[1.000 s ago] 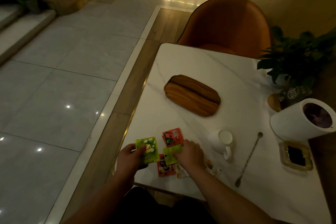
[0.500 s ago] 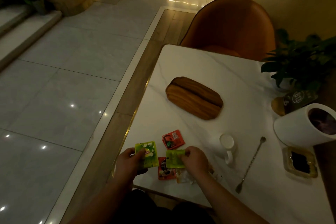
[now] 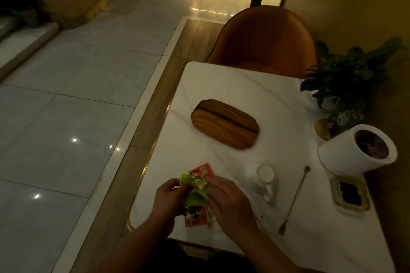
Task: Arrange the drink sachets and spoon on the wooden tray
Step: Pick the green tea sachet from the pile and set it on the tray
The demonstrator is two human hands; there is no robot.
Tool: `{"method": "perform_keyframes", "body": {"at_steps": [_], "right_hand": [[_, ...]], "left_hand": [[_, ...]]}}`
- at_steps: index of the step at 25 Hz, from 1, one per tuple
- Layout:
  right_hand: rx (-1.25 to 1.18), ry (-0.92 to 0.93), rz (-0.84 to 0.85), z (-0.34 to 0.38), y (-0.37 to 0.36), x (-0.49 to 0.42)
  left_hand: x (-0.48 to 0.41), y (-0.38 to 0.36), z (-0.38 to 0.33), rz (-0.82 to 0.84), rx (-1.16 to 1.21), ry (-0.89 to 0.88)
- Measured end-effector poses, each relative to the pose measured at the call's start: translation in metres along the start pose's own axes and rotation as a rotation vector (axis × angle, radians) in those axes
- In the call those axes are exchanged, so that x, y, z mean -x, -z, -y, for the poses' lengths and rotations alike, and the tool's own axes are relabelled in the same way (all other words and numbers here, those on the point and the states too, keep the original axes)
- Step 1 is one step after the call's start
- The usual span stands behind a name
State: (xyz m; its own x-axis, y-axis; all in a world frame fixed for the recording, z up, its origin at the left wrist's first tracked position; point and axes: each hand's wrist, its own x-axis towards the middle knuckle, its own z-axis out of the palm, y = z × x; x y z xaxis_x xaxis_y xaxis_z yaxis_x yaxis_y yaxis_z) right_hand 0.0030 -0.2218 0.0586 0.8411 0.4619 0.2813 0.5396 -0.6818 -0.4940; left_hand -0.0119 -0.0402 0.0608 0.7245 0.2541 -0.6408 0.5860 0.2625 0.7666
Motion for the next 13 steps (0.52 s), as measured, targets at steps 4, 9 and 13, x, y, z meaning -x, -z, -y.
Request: {"method": "perform_keyframes", "body": {"at_steps": [4,9,13], "right_hand": [[-0.034,-0.006,0.062,0.001,0.004,0.000],[-0.097,-0.071,0.088,0.006,0.015,-0.003],[-0.286,-0.424,-0.023,0.007,0.017,-0.013]], "left_hand": [[0.005,-0.002,-0.004,0.106,0.075,-0.030],[0.007,-0.005,-0.006,0.097,0.057,-0.094],[0.006,-0.007,-0.011,0.089,0.018,-0.118]]}}
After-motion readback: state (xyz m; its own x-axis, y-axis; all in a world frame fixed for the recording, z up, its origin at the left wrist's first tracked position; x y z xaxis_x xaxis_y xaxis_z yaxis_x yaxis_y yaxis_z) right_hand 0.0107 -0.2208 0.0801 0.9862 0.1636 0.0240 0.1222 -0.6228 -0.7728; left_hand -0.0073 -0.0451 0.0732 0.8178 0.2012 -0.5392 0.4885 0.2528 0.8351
